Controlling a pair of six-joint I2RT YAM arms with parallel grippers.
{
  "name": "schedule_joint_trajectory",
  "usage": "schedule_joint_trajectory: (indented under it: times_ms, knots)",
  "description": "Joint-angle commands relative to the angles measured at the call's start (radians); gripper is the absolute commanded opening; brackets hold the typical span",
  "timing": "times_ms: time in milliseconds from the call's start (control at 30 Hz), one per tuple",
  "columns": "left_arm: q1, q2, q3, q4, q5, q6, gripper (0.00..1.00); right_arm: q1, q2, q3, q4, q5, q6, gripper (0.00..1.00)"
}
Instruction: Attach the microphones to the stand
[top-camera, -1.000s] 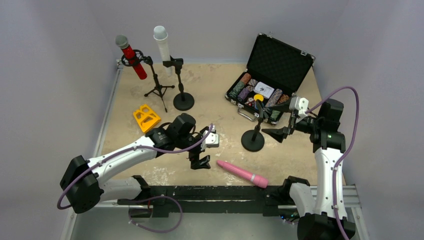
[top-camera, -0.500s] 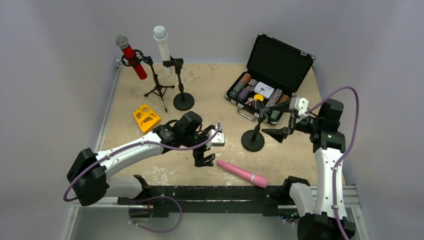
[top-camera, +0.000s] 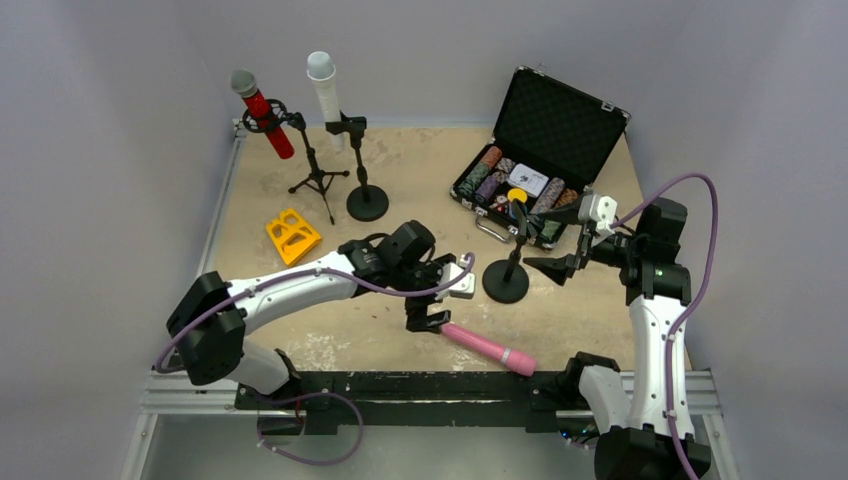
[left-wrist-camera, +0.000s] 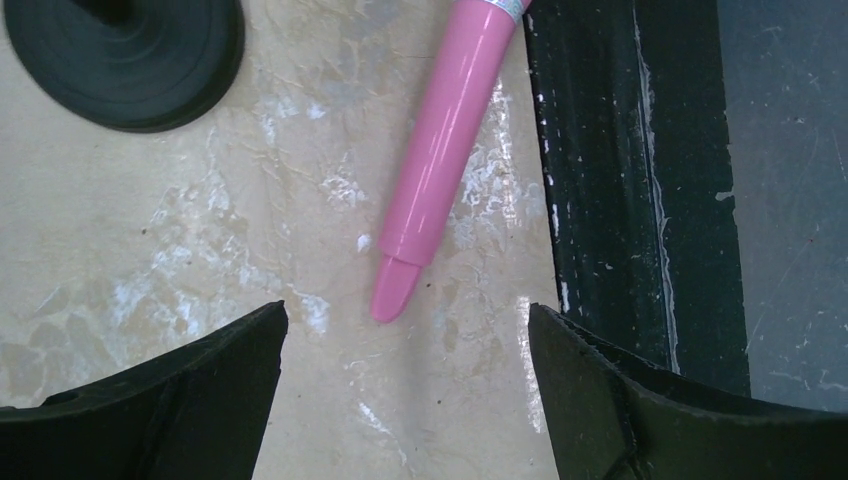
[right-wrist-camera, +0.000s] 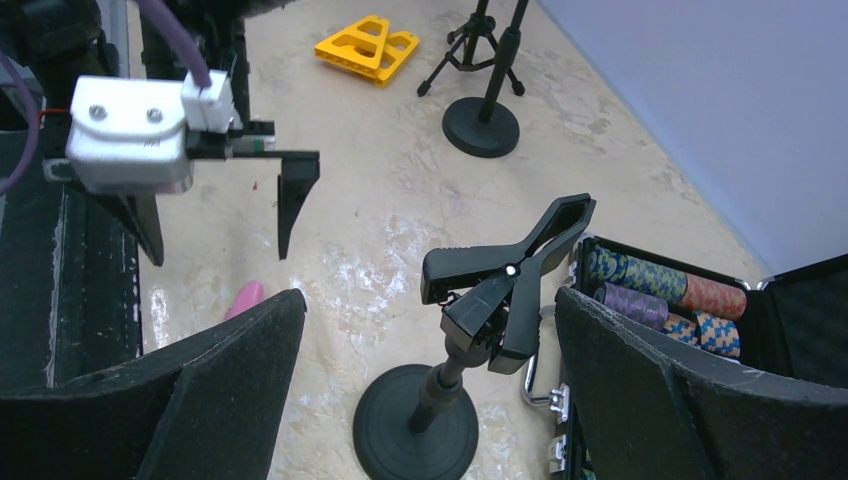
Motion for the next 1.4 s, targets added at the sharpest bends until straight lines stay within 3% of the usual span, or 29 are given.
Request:
schedule_joint_trajectory:
  times_ms: [0, 600, 833, 1000, 1167, 1367]
  knots:
    - [-0.057, 0.062, 0.042, -0.013, -0.006, 0.056, 0.92, -0.007, -0.019, 0.000, -0.018, -0.019, -0.026, 0.99]
    - [-0.205, 0.294, 0.072, 0.202, -0.221, -0.026, 0.76, -0.006, -0.022, 0.005, -0.035, -0.022, -0.046, 0.99]
    - [-0.253, 0.355, 0.083, 0.237, -0.275, -0.078, 0.62, -0.007, -0.021, 0.006, -0.038, -0.025, -0.048, 0.99]
    - [-0.275, 0.373, 0.073, 0.233, -0.309, -0.100, 0.45, -0.007, -0.022, 0.005, -0.039, -0.030, -0.048, 0.99]
    - [-0.277, 0.370, 0.069, 0.202, -0.354, -0.131, 0.02, -0.007, -0.025, 0.007, -0.041, -0.030, -0.048, 0.99]
    - [-0.271, 0.200, -0.061, 0.291, -0.357, -0.277, 0.00, -0.008, -0.028, 0.013, -0.052, -0.016, -0.058, 0.99]
